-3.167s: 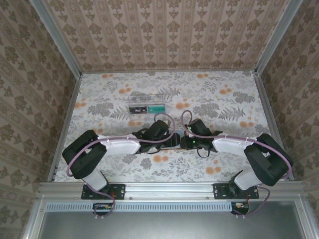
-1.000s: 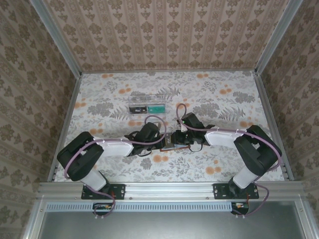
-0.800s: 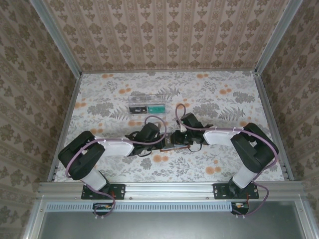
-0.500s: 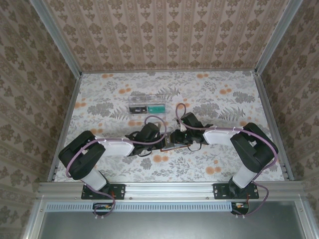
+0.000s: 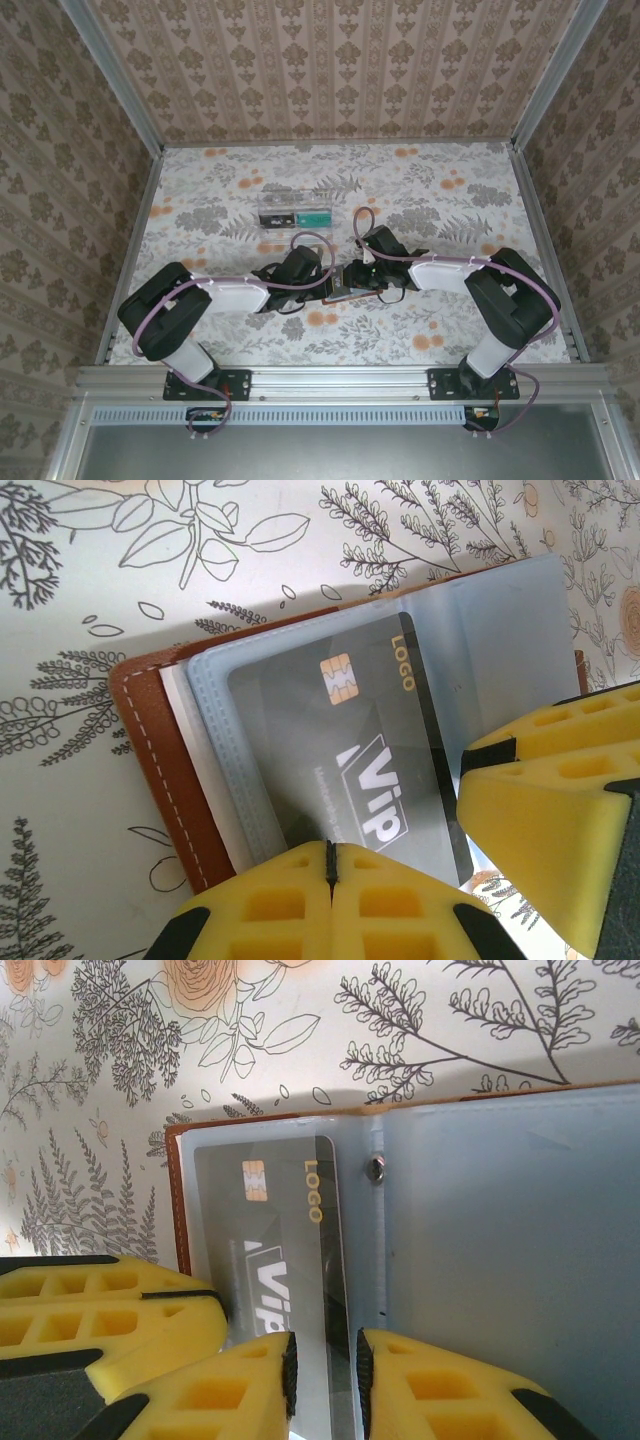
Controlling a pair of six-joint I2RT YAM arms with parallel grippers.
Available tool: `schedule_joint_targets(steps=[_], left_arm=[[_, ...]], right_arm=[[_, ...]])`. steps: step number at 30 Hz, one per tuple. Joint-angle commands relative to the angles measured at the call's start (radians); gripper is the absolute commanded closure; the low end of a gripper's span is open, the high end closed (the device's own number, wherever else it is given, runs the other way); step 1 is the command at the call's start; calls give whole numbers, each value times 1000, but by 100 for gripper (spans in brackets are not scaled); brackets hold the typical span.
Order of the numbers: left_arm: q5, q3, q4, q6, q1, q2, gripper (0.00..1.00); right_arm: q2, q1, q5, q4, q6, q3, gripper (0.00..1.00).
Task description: Take the credit cards out of the card holder
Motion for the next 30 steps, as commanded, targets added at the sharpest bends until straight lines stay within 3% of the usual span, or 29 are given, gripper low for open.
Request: schedule_joint_targets(steps=[1,9,17,23,30], left_arm=[[6,12,-34,-9,0,24,100],[15,18,-27,-9,-2,30,100],[15,20,-33,-5,-2,30,100],[13,18,-38,-6,-1,31,100],[-1,13,-62,-8,0,28,100]], right_arm=[[1,-7,-6,-26,-12,21,74],[51,-9,-59,23,9,14,75],[32,-21,-68,34,16,-4,85],[28,-50,-81,57,24,-34,99],[14,-104,-107,99,38,-83,100]])
